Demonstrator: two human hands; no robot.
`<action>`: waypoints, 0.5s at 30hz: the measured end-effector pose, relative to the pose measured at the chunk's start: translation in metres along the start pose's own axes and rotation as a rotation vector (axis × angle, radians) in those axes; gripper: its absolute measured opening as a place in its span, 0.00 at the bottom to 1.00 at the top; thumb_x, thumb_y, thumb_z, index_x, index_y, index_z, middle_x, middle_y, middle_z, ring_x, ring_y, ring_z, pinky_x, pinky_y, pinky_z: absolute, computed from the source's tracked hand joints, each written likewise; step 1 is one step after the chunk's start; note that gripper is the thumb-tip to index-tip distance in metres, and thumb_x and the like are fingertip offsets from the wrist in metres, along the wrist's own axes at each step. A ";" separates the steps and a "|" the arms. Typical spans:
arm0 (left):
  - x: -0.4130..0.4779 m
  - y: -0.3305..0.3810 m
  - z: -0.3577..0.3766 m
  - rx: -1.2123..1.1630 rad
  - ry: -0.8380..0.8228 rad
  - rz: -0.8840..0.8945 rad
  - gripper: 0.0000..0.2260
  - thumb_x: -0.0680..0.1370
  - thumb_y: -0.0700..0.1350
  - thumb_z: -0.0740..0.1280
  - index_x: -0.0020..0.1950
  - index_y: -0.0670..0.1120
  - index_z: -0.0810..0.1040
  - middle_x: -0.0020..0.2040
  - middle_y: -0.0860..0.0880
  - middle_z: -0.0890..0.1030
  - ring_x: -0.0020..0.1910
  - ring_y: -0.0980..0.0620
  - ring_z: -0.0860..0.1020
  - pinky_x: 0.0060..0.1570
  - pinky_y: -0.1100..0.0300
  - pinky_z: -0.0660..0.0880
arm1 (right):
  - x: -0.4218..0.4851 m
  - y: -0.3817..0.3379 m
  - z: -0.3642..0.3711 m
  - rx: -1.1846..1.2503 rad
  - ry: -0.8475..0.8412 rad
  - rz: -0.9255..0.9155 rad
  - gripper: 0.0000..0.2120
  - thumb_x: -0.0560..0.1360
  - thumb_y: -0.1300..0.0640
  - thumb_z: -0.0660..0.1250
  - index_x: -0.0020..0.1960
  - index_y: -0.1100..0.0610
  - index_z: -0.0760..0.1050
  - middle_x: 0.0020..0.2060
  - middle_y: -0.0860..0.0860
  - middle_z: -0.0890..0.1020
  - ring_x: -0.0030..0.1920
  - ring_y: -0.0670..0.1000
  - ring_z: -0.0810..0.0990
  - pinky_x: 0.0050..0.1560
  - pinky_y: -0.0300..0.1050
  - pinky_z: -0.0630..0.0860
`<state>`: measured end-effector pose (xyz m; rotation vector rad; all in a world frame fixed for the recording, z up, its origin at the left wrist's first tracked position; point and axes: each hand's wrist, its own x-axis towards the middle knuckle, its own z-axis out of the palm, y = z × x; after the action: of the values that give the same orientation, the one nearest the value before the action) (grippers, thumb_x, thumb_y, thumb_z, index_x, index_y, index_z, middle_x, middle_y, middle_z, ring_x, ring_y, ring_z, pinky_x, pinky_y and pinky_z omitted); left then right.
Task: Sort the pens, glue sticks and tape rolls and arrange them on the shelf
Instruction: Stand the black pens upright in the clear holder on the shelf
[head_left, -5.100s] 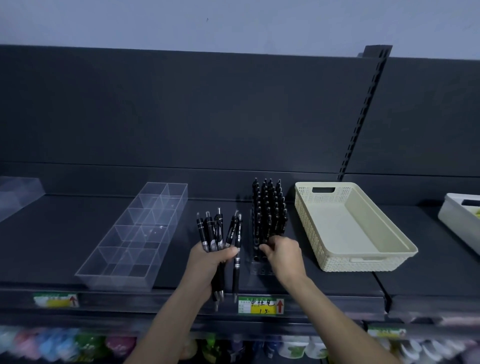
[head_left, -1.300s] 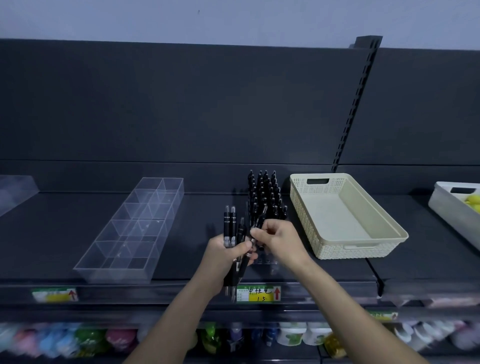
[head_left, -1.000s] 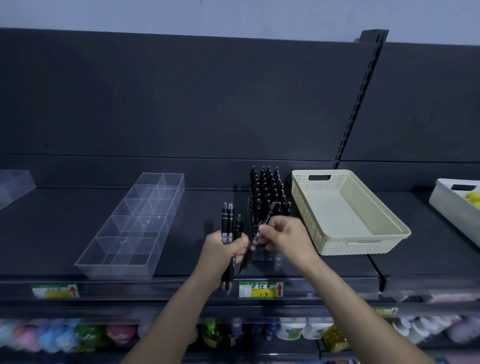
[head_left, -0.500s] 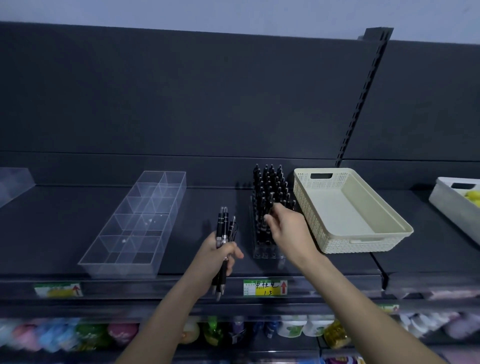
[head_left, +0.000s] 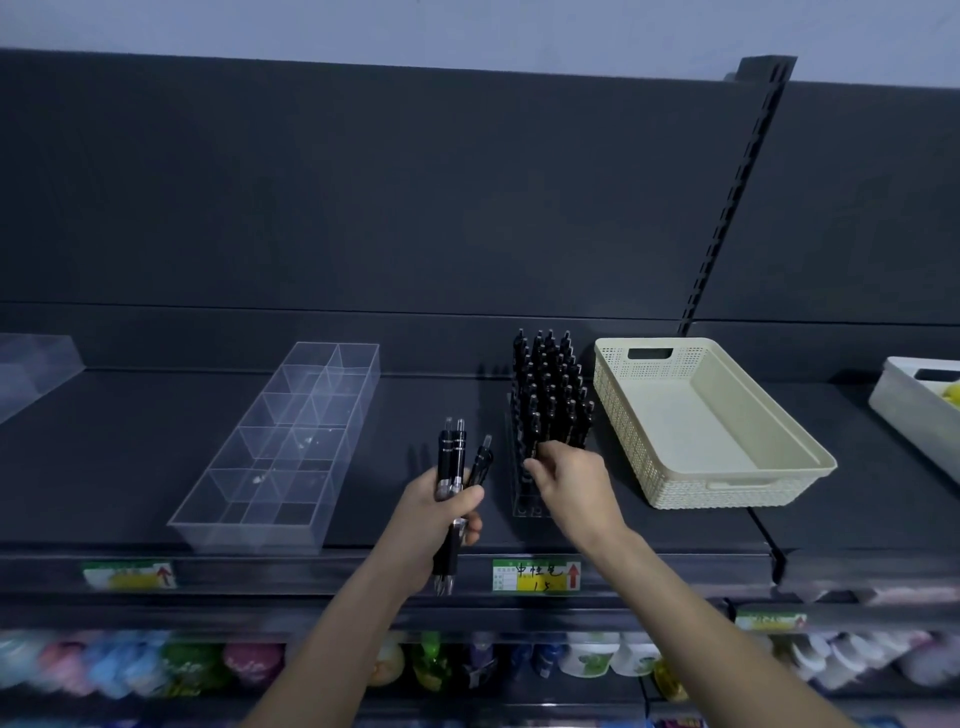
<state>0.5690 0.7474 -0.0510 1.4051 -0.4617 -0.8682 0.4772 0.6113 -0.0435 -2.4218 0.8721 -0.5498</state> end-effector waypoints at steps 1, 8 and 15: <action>0.000 0.000 0.001 0.005 -0.003 0.002 0.04 0.76 0.36 0.65 0.43 0.43 0.72 0.33 0.49 0.73 0.30 0.54 0.74 0.32 0.61 0.73 | -0.001 0.001 -0.001 0.020 0.000 0.009 0.08 0.77 0.55 0.64 0.48 0.60 0.77 0.35 0.51 0.78 0.37 0.51 0.76 0.41 0.43 0.71; 0.003 0.002 0.017 0.036 -0.039 0.032 0.04 0.76 0.37 0.66 0.42 0.43 0.72 0.29 0.50 0.73 0.29 0.53 0.72 0.30 0.60 0.69 | -0.016 -0.009 -0.021 0.370 0.033 0.053 0.06 0.73 0.54 0.69 0.43 0.57 0.81 0.35 0.47 0.81 0.36 0.43 0.78 0.40 0.37 0.73; 0.002 0.006 0.036 0.109 -0.008 0.047 0.06 0.79 0.38 0.61 0.45 0.44 0.76 0.39 0.48 0.79 0.39 0.53 0.79 0.42 0.61 0.76 | -0.016 -0.002 -0.035 0.516 -0.010 0.097 0.11 0.76 0.58 0.65 0.36 0.61 0.72 0.28 0.50 0.72 0.30 0.48 0.67 0.35 0.43 0.65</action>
<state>0.5447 0.7215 -0.0405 1.4853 -0.5528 -0.8210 0.4485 0.6129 -0.0178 -1.9048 0.7307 -0.6352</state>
